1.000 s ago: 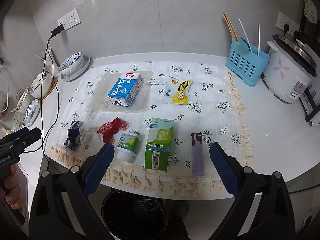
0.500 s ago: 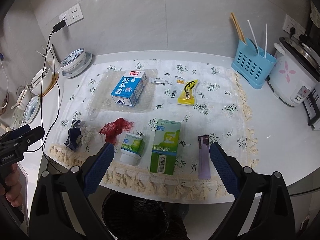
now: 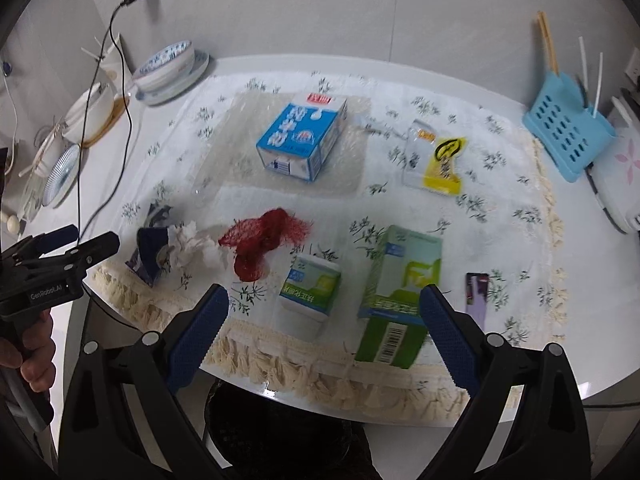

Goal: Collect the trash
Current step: 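Grasp the dark blue snack bag with the left tool while the right tool grasps the white-green bottle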

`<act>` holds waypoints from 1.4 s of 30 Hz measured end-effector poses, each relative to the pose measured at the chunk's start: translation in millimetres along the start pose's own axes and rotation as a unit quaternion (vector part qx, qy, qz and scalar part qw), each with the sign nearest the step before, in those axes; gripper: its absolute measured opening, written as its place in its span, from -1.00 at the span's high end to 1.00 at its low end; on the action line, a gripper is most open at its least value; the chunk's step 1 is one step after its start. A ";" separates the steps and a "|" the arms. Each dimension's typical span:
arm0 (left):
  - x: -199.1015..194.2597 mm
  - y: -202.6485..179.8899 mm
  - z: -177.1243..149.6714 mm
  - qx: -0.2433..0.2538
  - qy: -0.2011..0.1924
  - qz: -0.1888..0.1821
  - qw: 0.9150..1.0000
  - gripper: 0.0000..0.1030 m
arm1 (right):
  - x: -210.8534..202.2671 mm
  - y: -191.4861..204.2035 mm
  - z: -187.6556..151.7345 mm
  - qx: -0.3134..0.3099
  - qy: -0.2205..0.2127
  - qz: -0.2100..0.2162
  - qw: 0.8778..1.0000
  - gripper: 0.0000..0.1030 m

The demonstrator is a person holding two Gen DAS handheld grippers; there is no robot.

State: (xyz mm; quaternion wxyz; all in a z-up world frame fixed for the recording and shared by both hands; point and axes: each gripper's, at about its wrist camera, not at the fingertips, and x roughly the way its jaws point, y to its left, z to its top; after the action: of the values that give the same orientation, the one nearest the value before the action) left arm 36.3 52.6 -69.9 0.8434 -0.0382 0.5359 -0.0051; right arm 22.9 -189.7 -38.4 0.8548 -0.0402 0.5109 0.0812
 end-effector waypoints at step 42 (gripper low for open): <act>78.5 18.1 7.3 -0.016 0.065 -0.010 0.998 0.22 | 81.7 9.9 9.1 0.074 0.121 0.008 0.990 -0.22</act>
State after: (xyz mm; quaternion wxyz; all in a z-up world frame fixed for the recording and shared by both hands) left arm 75.8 67.1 -139.0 0.8058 -0.0571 0.5893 -0.0074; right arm 67.0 -170.5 -105.9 0.7865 0.0176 0.6157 0.0448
